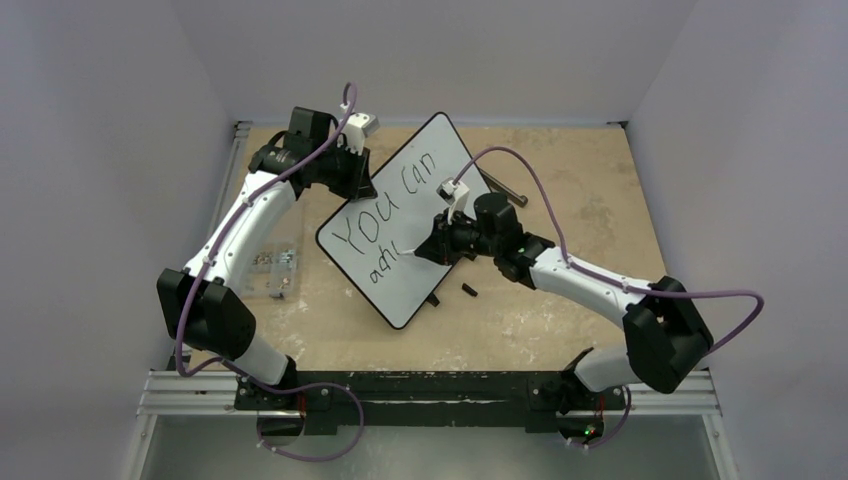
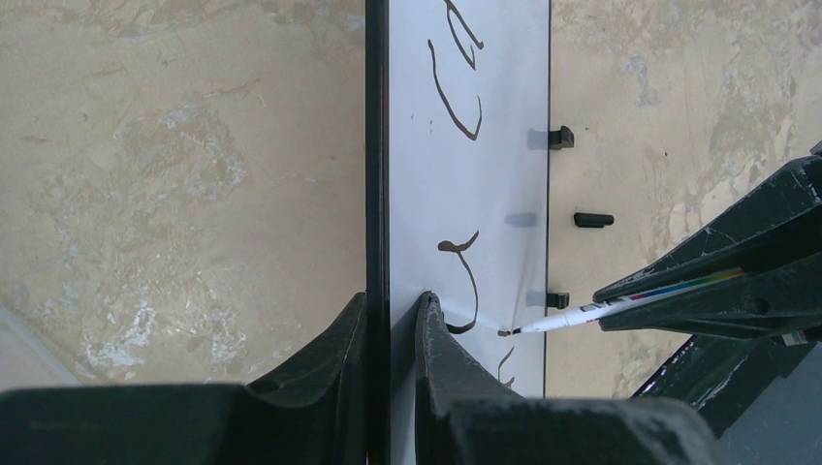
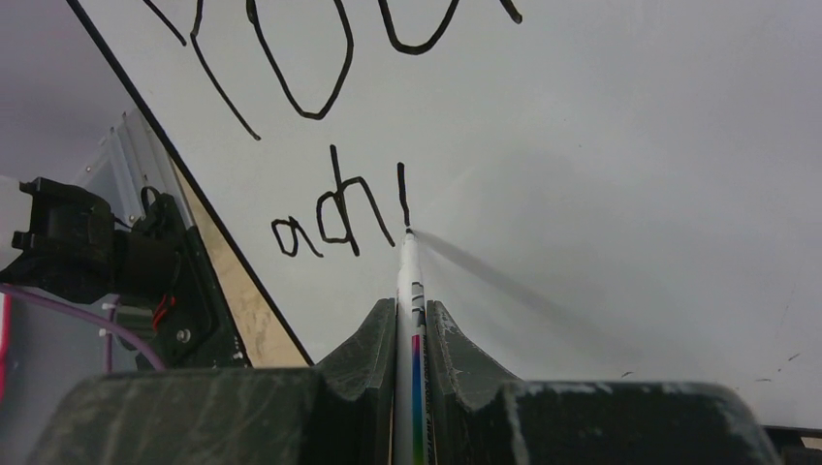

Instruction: Write a sentence on the whiteboard

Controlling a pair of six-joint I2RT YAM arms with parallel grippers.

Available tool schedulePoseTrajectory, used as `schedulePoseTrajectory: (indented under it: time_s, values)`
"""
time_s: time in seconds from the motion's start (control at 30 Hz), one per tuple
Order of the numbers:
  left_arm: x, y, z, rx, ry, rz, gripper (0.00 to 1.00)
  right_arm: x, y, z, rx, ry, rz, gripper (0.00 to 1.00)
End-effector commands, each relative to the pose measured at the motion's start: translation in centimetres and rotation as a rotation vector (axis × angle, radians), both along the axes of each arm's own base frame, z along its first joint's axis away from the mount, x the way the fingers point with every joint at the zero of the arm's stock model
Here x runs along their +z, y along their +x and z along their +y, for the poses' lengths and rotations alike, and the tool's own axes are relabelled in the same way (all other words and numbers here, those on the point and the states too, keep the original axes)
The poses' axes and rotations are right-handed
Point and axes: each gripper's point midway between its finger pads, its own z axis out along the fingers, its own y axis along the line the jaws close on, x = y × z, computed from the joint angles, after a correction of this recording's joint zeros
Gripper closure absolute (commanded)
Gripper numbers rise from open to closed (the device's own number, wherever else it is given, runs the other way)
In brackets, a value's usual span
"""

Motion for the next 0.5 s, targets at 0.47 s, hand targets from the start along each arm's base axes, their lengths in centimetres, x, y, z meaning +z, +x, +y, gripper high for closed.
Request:
schedulePoseTrajectory:
  time_s: [0.47]
  values:
    - [0.0,2.1,3.6,0.056,0.203,-0.132,1.00,6.7,0.2,1.0,0.024,0.089,-0.088,1.00]
